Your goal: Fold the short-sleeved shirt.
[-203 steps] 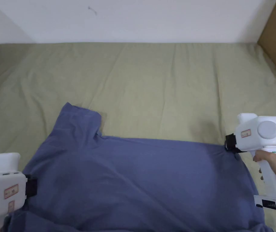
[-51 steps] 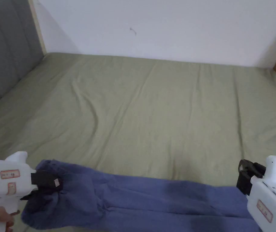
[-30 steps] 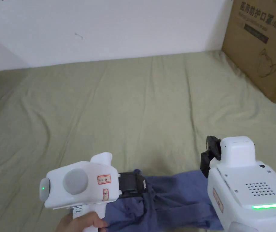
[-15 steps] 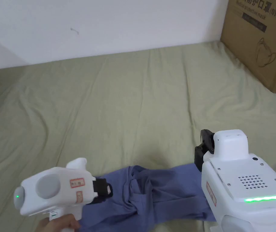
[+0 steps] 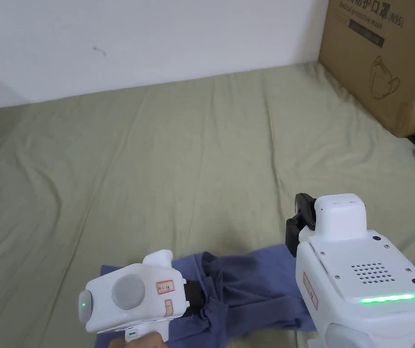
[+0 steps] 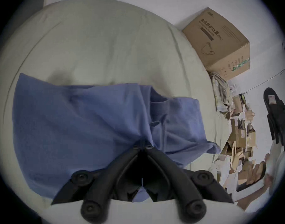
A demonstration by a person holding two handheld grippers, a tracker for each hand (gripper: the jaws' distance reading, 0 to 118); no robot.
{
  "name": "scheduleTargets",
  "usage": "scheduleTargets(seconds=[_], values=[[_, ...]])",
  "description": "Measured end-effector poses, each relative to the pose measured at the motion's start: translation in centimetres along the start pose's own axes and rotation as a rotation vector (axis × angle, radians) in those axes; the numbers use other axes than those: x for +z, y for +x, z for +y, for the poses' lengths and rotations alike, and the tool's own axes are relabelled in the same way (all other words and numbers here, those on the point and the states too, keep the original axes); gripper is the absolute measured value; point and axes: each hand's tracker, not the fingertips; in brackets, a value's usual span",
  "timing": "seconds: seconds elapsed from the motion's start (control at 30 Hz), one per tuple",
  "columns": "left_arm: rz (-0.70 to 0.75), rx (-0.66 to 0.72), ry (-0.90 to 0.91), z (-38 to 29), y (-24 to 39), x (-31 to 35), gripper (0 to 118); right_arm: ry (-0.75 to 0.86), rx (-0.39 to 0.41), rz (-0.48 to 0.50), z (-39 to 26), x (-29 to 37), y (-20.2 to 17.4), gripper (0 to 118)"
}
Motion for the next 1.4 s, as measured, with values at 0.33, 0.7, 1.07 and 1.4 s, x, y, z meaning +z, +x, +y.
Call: scheduleTargets(seconds=[0.33,0.7,1.07,1.4], values=[[-0.072,-0.098,-0.011,-0.3,1.2,1.8,0,0.025,0.006,-0.012,0.9,1.0,0.0,0],[-0.072,0.093,0.227,0.1,-12.0,13.1,0,0.108,0.058,0.007,3.1,2.3,-3.4,0],[-0.255,0.3,0.183,-5.2,-22.0,11.7,49,0.132,0.108,0.02,2.6,1.2,-8.1,0],[-0.444,0.329,0.181,-1.3,-22.5,6.4,113,0.08,0.157,0.019,2.3,-0.9,-9.9,0]])
